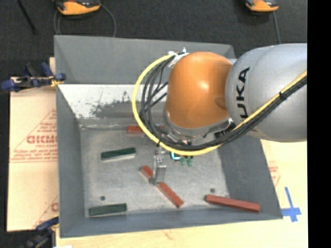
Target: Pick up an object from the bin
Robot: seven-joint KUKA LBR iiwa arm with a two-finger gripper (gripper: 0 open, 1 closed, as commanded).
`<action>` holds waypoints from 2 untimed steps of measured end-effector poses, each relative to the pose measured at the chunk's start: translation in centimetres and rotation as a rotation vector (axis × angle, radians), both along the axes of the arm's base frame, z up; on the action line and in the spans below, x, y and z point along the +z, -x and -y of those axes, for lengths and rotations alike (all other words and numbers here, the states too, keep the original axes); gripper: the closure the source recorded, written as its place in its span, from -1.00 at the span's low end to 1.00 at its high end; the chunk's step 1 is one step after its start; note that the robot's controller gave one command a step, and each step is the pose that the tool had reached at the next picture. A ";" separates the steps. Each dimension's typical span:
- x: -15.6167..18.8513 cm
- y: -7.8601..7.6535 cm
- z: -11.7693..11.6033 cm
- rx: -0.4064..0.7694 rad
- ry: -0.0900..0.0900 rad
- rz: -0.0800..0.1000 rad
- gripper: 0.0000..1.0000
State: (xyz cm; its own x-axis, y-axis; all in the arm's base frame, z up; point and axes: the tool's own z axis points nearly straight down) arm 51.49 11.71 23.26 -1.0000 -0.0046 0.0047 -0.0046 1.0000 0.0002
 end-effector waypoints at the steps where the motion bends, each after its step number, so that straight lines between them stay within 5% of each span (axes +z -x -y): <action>1: -5.4 -0.8 5.2 0.059 0.003 0.002 -1.00; 2: -16.4 -2.2 7.8 -0.034 0.000 0.001 -1.00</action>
Offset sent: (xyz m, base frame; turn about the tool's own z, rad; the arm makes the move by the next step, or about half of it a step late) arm 0.0075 -0.0479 -0.0510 -0.0640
